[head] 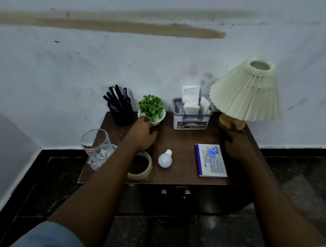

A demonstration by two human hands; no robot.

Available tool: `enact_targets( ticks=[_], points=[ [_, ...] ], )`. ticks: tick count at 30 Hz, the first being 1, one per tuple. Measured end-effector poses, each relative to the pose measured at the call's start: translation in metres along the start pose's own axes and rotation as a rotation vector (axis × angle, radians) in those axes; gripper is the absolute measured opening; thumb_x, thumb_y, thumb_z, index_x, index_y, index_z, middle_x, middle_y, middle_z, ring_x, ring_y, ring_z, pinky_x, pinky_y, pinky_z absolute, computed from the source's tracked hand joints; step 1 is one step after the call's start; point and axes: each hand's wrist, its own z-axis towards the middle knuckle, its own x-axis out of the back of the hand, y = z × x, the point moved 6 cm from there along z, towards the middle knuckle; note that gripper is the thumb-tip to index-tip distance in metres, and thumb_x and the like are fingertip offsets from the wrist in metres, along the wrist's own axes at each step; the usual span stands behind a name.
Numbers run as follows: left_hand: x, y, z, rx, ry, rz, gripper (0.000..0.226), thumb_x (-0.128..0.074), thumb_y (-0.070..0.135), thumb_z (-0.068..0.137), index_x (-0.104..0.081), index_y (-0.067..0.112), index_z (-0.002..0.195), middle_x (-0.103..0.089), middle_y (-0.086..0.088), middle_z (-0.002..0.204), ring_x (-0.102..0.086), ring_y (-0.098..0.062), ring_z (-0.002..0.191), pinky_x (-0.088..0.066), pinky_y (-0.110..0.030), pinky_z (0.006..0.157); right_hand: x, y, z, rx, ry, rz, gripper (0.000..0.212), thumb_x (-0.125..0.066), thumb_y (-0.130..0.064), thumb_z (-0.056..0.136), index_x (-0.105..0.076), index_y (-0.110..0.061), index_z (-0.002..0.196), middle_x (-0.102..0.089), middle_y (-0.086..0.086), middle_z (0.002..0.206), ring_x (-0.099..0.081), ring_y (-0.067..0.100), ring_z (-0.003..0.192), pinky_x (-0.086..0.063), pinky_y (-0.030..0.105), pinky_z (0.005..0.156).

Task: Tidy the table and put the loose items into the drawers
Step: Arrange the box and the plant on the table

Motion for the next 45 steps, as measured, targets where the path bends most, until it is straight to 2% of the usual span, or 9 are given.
enact_targets(
  ticks=[5, 9, 12, 15, 20, 27, 32, 39, 45],
  points=[
    [0.019, -0.009, -0.014, 0.058, 0.249, -0.015, 0.018, -0.069, 0.019, 0.084, -0.069, 0.001, 0.082, -0.052, -0.022, 0.116, -0.054, -0.041, 0.106, -0.046, -0.045, 0.095, 0.005, -0.002, 0.007, -0.026, -0.039, -0.024, 0.061, -0.058, -0.025, 0.101, -0.036, -0.032, 0.158, -0.047, 0.018, 0.154, -0.05, 0.038, 0.134, -0.041, 0.041, 0.109],
    [0.024, -0.028, -0.021, 0.322, 0.571, -0.164, 0.039, -0.068, 0.017, 0.078, -0.057, 0.003, 0.113, -0.046, -0.023, 0.134, -0.047, -0.042, 0.119, -0.041, -0.048, 0.103, 0.004, -0.004, 0.003, -0.002, -0.026, -0.03, 0.063, -0.059, -0.025, 0.101, -0.034, -0.03, 0.159, -0.044, 0.018, 0.157, -0.046, 0.039, 0.137, -0.039, 0.042, 0.11],
    [0.021, -0.05, -0.024, 0.665, 0.801, -0.5, 0.071, -0.077, 0.018, 0.078, -0.045, 0.008, 0.141, -0.042, -0.02, 0.144, -0.044, -0.04, 0.133, -0.039, -0.046, 0.113, 0.003, -0.004, 0.006, 0.01, -0.036, -0.062, 0.063, -0.059, -0.025, 0.101, -0.035, -0.029, 0.159, -0.045, 0.018, 0.156, -0.047, 0.039, 0.137, -0.039, 0.041, 0.11],
    [0.008, -0.061, -0.015, 0.791, 0.92, -0.806, 0.092, -0.078, 0.005, 0.078, -0.03, 0.007, 0.156, -0.037, -0.021, 0.154, -0.035, -0.039, 0.146, -0.027, -0.043, 0.123, 0.004, 0.001, 0.019, 0.008, -0.066, -0.108, 0.059, -0.06, -0.024, 0.1, -0.042, -0.024, 0.156, -0.045, 0.017, 0.157, -0.045, 0.039, 0.138, -0.036, 0.042, 0.112],
    [0.001, -0.073, 0.006, 0.76, 0.925, -0.68, 0.107, -0.089, 0.011, 0.073, -0.026, 0.002, 0.16, -0.043, -0.022, 0.157, -0.034, -0.039, 0.148, -0.022, -0.044, 0.125, 0.001, 0.008, 0.028, -0.004, -0.066, -0.103, 0.056, -0.063, -0.026, 0.098, -0.048, -0.023, 0.152, -0.048, 0.019, 0.153, -0.05, 0.041, 0.133, -0.04, 0.046, 0.108],
    [0.0, -0.094, 0.014, 0.865, 0.799, -0.7, 0.116, -0.092, 0.019, 0.071, -0.02, 0.027, 0.161, -0.055, -0.012, 0.147, -0.038, -0.034, 0.143, -0.037, -0.045, 0.117, -0.001, 0.006, 0.03, -0.001, -0.063, -0.113, 0.053, -0.062, -0.026, 0.098, -0.05, -0.021, 0.149, -0.052, 0.02, 0.148, -0.053, 0.042, 0.128, -0.043, 0.045, 0.103],
    [-0.002, -0.098, 0.011, 0.863, 0.803, -0.671, 0.111, -0.093, 0.019, 0.069, -0.027, 0.013, 0.158, -0.059, -0.015, 0.145, -0.042, -0.037, 0.143, -0.039, -0.043, 0.118, 0.0, 0.006, 0.029, -0.009, -0.081, -0.127, 0.05, -0.064, -0.026, 0.097, -0.055, -0.02, 0.145, -0.055, 0.019, 0.145, -0.053, 0.04, 0.126, -0.043, 0.043, 0.104],
    [0.0, -0.098, 0.004, 0.881, 0.821, -0.689, 0.109, -0.092, 0.019, 0.069, -0.029, 0.012, 0.157, -0.059, -0.018, 0.143, -0.049, -0.038, 0.138, -0.043, -0.046, 0.115, 0.002, 0.0, 0.024, -0.028, -0.068, -0.105, 0.054, -0.064, -0.026, 0.097, -0.051, -0.022, 0.149, -0.055, 0.019, 0.145, -0.054, 0.039, 0.125, -0.045, 0.042, 0.101],
    [0.003, -0.092, 0.006, 0.898, 0.771, -0.65, 0.118, -0.091, 0.02, 0.071, -0.016, 0.009, 0.162, -0.047, -0.019, 0.154, -0.036, -0.038, 0.148, -0.032, -0.045, 0.123, 0.003, -0.002, 0.024, -0.042, -0.075, -0.078, 0.053, -0.064, -0.025, 0.097, -0.052, -0.02, 0.148, -0.056, 0.02, 0.144, -0.056, 0.04, 0.125, -0.045, 0.042, 0.101]
  ],
)
